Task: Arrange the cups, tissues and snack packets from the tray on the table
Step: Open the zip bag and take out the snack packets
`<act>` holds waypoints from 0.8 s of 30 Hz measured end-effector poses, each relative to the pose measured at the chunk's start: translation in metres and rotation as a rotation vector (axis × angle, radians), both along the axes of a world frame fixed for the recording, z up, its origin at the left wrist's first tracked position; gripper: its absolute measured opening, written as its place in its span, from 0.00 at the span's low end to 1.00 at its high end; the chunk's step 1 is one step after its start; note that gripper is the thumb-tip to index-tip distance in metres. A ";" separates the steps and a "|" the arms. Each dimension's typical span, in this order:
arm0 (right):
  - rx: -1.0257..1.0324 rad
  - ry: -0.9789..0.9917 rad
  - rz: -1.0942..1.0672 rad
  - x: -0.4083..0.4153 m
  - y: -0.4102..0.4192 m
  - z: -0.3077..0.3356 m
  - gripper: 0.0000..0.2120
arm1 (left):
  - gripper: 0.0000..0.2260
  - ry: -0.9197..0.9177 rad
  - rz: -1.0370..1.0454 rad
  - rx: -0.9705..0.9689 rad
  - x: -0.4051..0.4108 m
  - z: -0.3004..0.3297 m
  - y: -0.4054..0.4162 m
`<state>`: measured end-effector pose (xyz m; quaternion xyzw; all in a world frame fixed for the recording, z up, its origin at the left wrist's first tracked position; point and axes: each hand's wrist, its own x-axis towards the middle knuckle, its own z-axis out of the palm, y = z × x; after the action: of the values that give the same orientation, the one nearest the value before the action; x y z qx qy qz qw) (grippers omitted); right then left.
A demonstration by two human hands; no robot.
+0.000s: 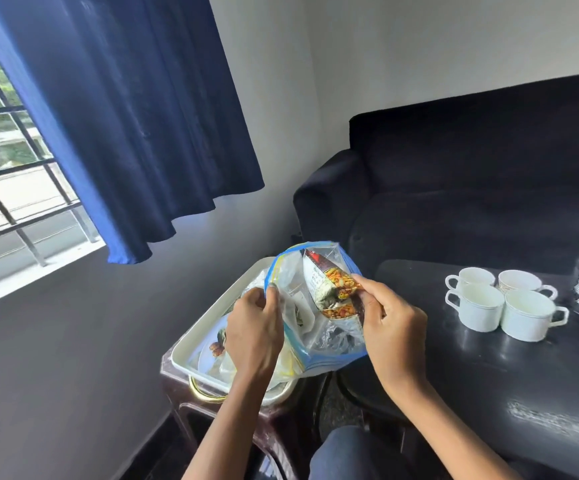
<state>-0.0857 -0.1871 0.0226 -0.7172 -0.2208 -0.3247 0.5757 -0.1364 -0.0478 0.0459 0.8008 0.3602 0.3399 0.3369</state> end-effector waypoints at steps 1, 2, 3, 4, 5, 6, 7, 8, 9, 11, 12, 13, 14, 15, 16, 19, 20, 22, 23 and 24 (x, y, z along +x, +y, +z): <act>0.007 -0.027 -0.002 0.000 -0.003 0.002 0.12 | 0.19 0.004 0.008 -0.005 0.000 0.000 0.001; 0.020 -0.049 0.003 0.000 -0.007 0.004 0.12 | 0.19 0.013 0.017 -0.011 -0.001 0.000 0.002; 0.038 -0.065 0.012 0.000 -0.011 0.006 0.11 | 0.19 0.026 0.023 -0.021 -0.001 -0.001 0.002; 0.057 -0.077 0.023 0.001 -0.016 0.008 0.11 | 0.18 0.040 0.020 -0.036 -0.001 -0.001 0.003; 0.079 -0.081 0.033 0.002 -0.020 0.011 0.12 | 0.18 0.064 0.010 -0.052 -0.002 -0.002 0.004; 0.105 -0.080 0.042 0.004 -0.025 0.015 0.12 | 0.17 0.099 -0.006 -0.065 -0.002 -0.003 0.006; 0.131 -0.080 0.050 0.008 -0.030 0.020 0.12 | 0.16 0.147 -0.027 -0.072 -0.002 -0.004 0.007; 0.153 -0.085 0.051 0.012 -0.035 0.024 0.12 | 0.15 0.207 -0.055 -0.072 -0.002 -0.005 0.008; 0.161 -0.099 0.047 0.018 -0.039 0.030 0.12 | 0.14 0.269 -0.092 -0.067 -0.001 -0.006 0.009; 0.154 -0.125 0.033 0.030 -0.046 0.041 0.11 | 0.14 0.390 -0.183 -0.042 0.000 -0.008 0.009; 0.146 -0.134 0.028 0.037 -0.048 0.047 0.11 | 0.14 0.445 -0.226 -0.017 0.000 -0.009 0.009; 0.139 -0.141 0.025 0.044 -0.048 0.051 0.10 | 0.15 0.501 -0.259 0.014 0.001 -0.010 0.008; 0.131 -0.146 0.023 0.051 -0.047 0.055 0.10 | 0.14 0.558 -0.280 0.048 0.002 -0.012 0.007; 0.122 -0.149 0.023 0.059 -0.045 0.057 0.10 | 0.14 0.617 -0.295 0.081 0.002 -0.013 0.006; 0.112 -0.152 0.023 0.067 -0.042 0.059 0.10 | 0.15 0.672 -0.307 0.114 0.002 -0.014 0.006; 0.035 -0.182 0.003 0.092 -0.025 0.062 0.11 | 0.17 0.764 -0.323 0.181 0.003 -0.016 0.003; -0.006 -0.197 0.006 0.099 -0.017 0.060 0.11 | 0.17 0.772 -0.323 0.194 0.004 -0.017 0.003; -0.105 -0.201 0.049 0.113 0.002 0.053 0.10 | 0.18 0.784 -0.328 0.219 0.004 -0.017 0.001; -0.163 -0.191 0.077 0.119 0.012 0.047 0.10 | 0.18 0.792 -0.333 0.234 0.004 -0.017 -0.001; -0.224 -0.179 0.101 0.125 0.022 0.041 0.09 | 0.18 0.797 -0.335 0.246 0.003 -0.018 -0.002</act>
<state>0.0389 -0.1648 0.0635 -0.7332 -0.3420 -0.3312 0.4855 -0.1329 -0.0497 0.0282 0.9505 0.2843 -0.0143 0.1246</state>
